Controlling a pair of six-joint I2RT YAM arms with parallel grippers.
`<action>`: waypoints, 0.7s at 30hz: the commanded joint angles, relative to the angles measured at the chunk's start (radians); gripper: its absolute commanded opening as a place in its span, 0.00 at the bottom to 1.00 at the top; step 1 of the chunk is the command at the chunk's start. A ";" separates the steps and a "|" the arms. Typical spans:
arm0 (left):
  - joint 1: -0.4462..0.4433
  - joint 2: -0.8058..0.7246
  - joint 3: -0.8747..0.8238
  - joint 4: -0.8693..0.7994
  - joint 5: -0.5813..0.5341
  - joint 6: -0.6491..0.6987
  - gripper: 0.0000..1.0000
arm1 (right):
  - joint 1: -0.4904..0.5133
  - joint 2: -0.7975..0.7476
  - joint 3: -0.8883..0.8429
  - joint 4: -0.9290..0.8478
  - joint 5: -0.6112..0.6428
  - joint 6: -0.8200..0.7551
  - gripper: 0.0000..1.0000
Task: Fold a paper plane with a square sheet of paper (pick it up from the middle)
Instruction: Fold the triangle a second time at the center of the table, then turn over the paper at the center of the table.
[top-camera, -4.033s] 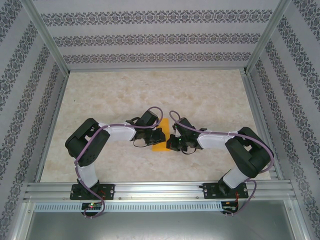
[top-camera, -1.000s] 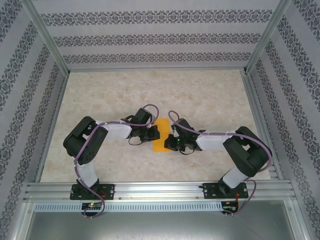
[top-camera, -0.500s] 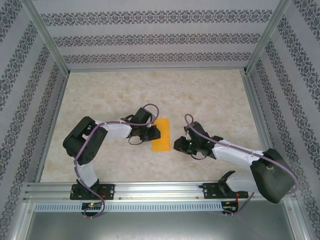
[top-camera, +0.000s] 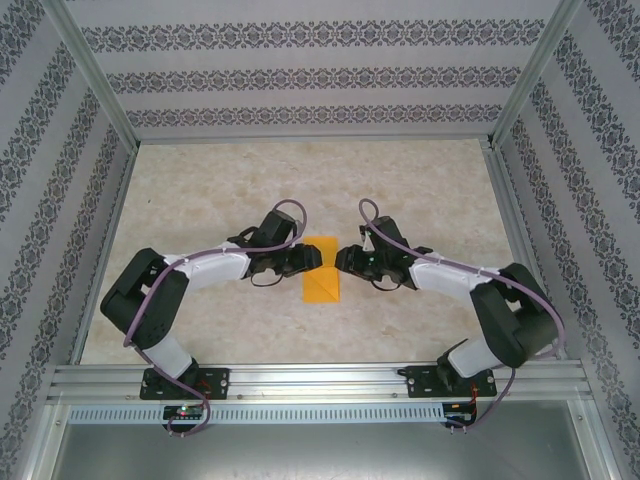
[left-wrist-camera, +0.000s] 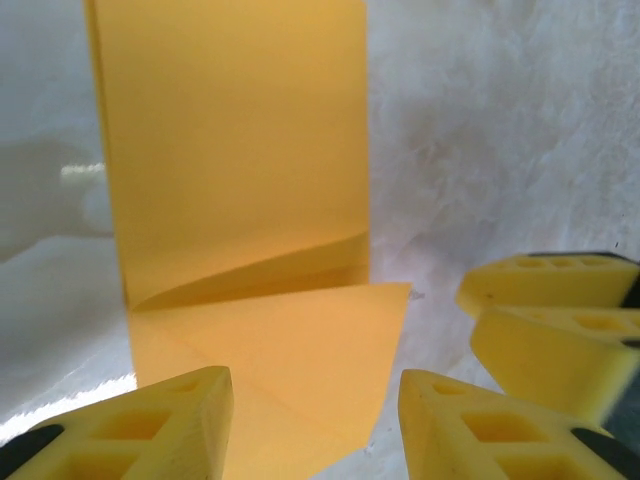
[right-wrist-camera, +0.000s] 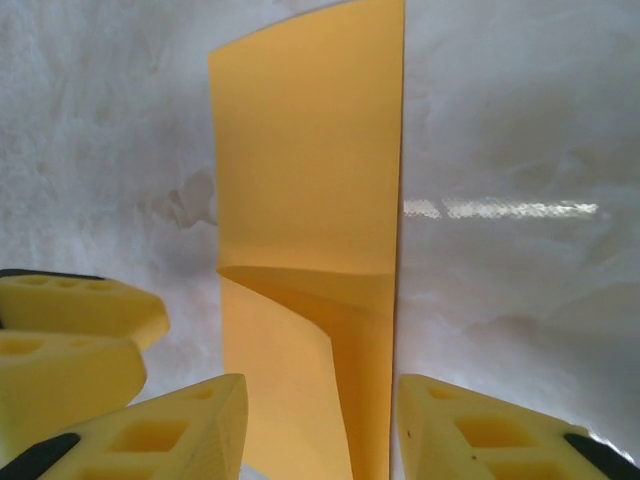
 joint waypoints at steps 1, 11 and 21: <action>0.002 -0.027 -0.040 0.052 -0.020 -0.027 0.49 | 0.002 0.056 0.029 0.109 -0.079 -0.059 0.42; 0.002 0.004 -0.058 0.088 0.024 -0.050 0.48 | 0.007 0.156 0.046 0.169 -0.125 -0.073 0.25; 0.002 0.054 -0.067 0.149 0.062 -0.070 0.47 | -0.023 0.166 -0.019 0.280 -0.121 -0.031 0.04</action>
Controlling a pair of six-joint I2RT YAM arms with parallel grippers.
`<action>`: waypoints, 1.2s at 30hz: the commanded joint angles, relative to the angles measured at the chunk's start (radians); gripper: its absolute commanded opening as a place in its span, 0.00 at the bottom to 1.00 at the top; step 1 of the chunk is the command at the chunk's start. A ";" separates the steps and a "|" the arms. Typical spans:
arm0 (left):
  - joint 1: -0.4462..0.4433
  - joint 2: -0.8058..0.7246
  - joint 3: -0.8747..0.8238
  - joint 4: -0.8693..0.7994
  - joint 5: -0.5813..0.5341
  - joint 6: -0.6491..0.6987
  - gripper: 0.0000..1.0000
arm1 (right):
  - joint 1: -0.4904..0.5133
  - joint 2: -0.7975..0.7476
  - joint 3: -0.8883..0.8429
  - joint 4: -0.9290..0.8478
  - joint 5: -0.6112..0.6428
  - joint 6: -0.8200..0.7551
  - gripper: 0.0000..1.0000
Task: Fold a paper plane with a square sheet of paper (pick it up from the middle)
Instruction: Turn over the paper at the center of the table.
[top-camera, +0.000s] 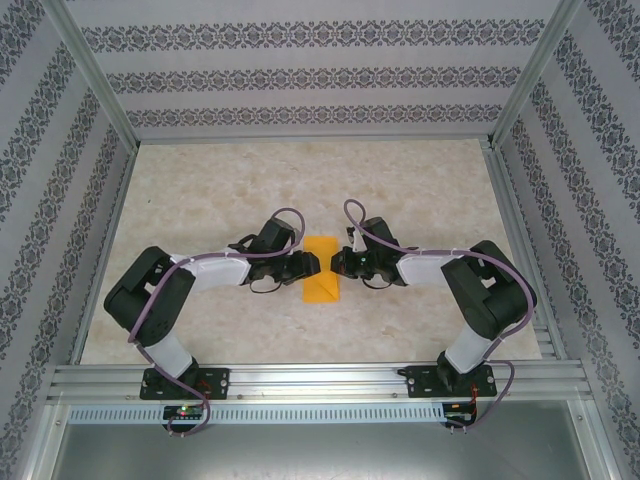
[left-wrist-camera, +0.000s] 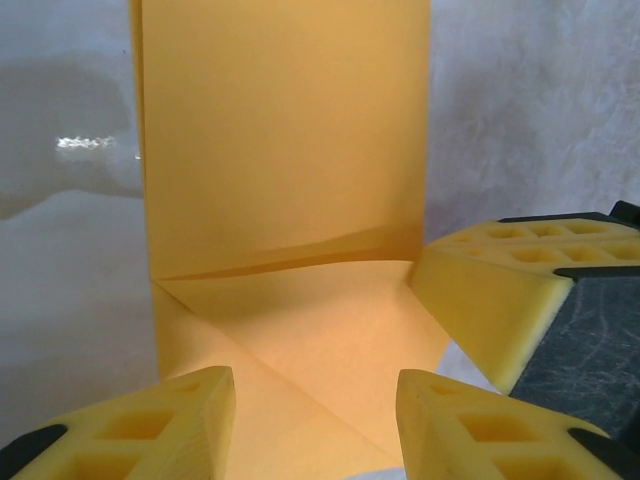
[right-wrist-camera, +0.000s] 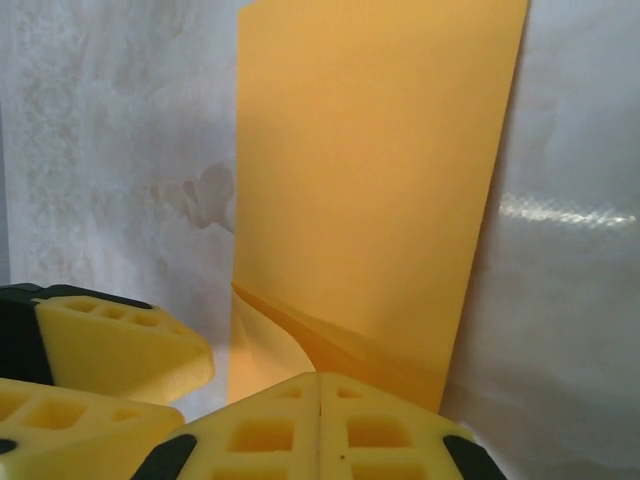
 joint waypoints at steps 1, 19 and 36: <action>0.002 0.022 -0.009 0.066 0.035 -0.021 0.47 | -0.019 -0.001 -0.025 0.075 -0.004 0.013 0.04; 0.000 0.110 0.072 0.094 0.083 -0.023 0.39 | -0.043 0.009 -0.055 0.117 -0.023 0.064 0.06; -0.001 0.121 0.091 0.101 0.043 -0.009 0.16 | -0.073 -0.259 -0.066 -0.160 0.194 0.048 0.74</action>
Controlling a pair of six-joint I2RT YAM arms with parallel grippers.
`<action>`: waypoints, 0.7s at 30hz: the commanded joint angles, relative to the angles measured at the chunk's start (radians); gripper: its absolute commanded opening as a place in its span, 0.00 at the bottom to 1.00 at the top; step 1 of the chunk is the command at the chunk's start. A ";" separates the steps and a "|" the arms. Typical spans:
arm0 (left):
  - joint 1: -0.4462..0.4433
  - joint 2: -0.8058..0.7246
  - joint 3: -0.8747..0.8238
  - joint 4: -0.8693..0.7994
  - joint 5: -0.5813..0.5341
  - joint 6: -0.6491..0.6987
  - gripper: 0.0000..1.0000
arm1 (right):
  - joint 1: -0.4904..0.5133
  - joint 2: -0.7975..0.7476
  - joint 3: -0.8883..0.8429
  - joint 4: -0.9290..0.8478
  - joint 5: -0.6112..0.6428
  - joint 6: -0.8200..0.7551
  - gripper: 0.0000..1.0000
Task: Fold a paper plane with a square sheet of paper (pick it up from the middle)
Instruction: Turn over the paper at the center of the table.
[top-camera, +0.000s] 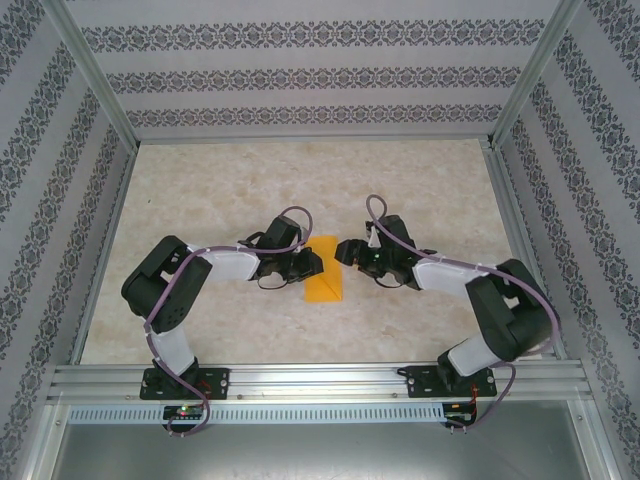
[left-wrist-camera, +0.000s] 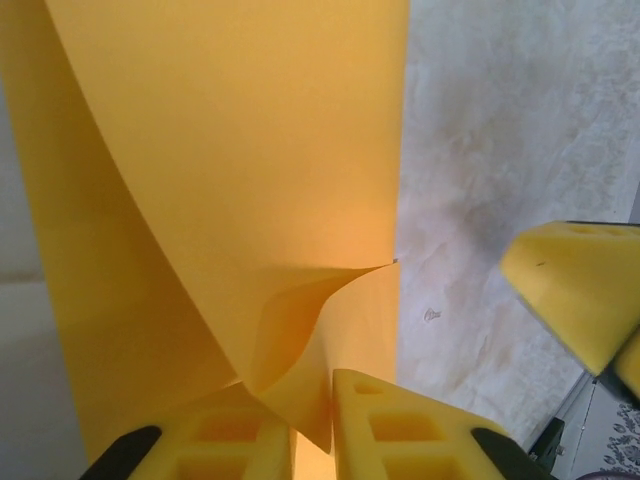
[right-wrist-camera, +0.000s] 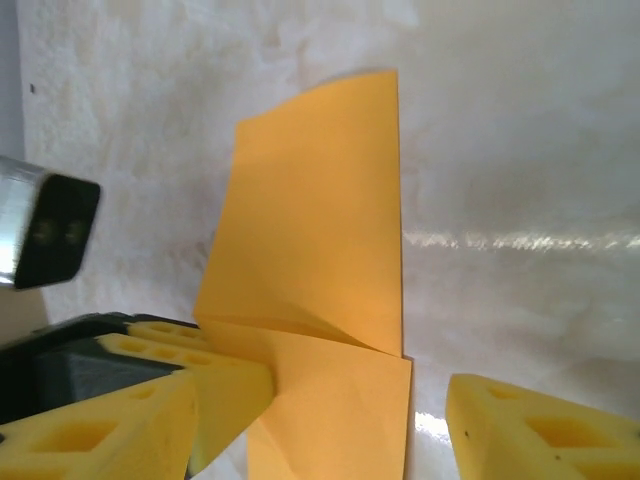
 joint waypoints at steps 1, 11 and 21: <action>-0.001 0.008 0.041 0.008 -0.044 0.028 0.14 | -0.012 -0.097 -0.018 -0.094 0.121 -0.026 0.81; -0.003 -0.150 0.165 -0.316 -0.220 0.262 0.06 | -0.029 -0.403 -0.058 -0.276 0.287 -0.066 0.98; -0.062 -0.318 0.458 -0.807 -0.581 0.569 0.08 | -0.053 -0.547 -0.076 -0.401 0.440 -0.007 0.98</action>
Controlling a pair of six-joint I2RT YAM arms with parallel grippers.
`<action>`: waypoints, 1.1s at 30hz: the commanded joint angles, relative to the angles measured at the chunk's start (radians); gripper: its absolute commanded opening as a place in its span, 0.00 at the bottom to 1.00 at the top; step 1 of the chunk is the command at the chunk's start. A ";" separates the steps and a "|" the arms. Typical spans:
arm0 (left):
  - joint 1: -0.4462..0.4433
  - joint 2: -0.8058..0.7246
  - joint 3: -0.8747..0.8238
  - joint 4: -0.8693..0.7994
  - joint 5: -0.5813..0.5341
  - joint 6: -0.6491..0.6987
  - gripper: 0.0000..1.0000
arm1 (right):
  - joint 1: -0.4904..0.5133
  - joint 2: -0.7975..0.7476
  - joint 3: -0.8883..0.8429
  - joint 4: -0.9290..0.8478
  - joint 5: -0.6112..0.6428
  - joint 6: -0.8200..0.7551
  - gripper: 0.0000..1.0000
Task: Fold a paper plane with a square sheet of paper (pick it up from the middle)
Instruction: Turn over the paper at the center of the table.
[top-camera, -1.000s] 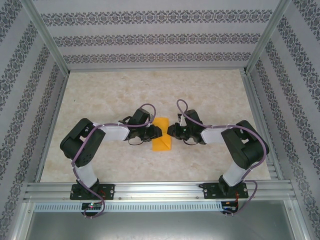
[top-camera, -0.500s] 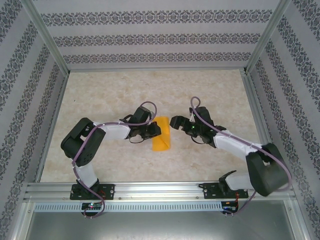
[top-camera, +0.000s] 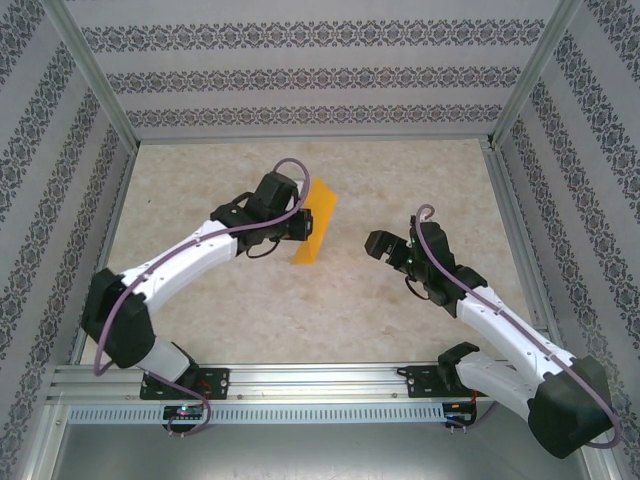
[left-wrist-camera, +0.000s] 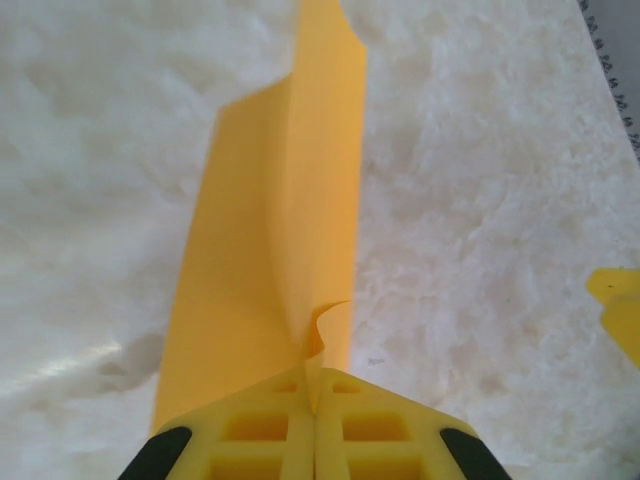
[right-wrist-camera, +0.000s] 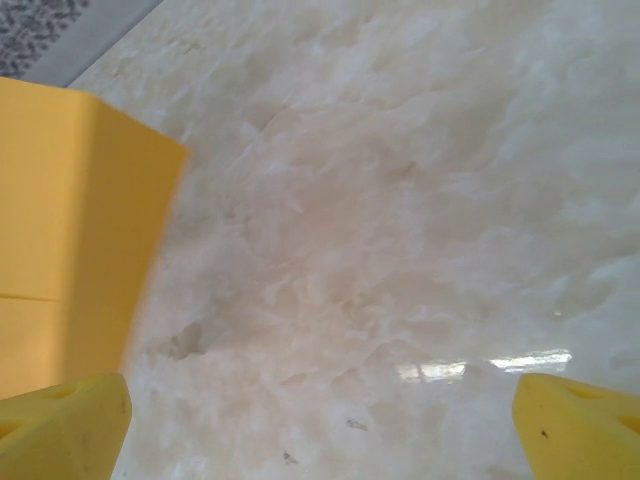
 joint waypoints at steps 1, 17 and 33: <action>-0.035 -0.029 0.065 -0.223 -0.262 0.160 0.08 | -0.015 -0.028 -0.030 -0.045 0.084 0.041 0.98; -0.146 0.378 0.282 -0.422 -0.931 0.191 0.06 | -0.071 0.028 -0.006 -0.139 0.081 0.044 0.98; -0.274 0.688 0.356 -0.313 -0.686 0.155 0.07 | -0.230 -0.097 -0.037 -0.224 0.037 0.043 0.98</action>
